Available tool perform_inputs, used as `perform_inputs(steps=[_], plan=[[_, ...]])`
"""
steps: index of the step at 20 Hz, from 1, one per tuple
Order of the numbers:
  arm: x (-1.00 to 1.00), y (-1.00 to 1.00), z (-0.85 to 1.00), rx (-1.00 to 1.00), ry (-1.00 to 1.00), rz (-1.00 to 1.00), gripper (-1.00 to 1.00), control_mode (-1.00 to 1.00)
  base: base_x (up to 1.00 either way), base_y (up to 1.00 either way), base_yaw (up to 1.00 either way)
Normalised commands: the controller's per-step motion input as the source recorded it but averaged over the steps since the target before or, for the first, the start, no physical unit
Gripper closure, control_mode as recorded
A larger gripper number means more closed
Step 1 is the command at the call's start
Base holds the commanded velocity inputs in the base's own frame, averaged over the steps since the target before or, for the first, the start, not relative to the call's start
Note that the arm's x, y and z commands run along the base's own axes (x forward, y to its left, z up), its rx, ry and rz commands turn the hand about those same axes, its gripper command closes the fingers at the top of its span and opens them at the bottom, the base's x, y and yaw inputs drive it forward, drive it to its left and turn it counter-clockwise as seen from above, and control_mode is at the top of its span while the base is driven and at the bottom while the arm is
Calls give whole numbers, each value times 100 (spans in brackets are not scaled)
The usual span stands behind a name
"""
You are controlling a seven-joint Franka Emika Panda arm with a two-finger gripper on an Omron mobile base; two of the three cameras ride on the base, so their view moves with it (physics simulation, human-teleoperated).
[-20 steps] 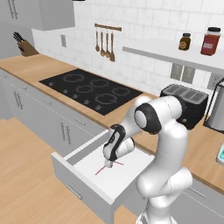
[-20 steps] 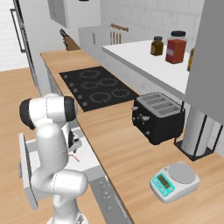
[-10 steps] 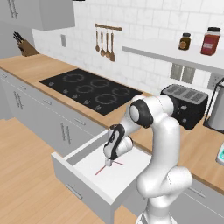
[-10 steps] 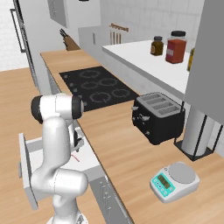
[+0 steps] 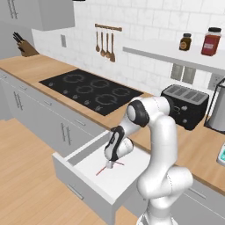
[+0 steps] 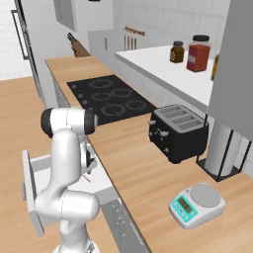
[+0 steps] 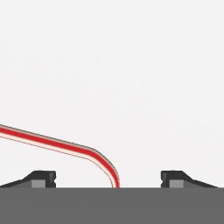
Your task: Take a straw from the drawer in front and place it inside the glass cup on the dining counter.
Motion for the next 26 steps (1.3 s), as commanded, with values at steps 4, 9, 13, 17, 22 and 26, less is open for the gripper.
perform_inputs(steps=[4, 9, 13, 17, 22, 26], plan=[[-26, 3, -60, -2, 0, 0, 100, -100, 0, 0, 0], [-50, 6, -60, 0, 0, 0, 100, -100, 0, 0, 0], [-49, 20, -52, 0, 0, 0, 100, -100, 0, 0, 0], [-32, 26, -36, 0, 0, 0, 100, -100, 0, 0, 0], [-23, 29, -13, 0, 0, 0, 100, -100, 0, 0, 0], [-24, 26, -1, 0, 0, 0, 100, -100, 0, 0, 0]])
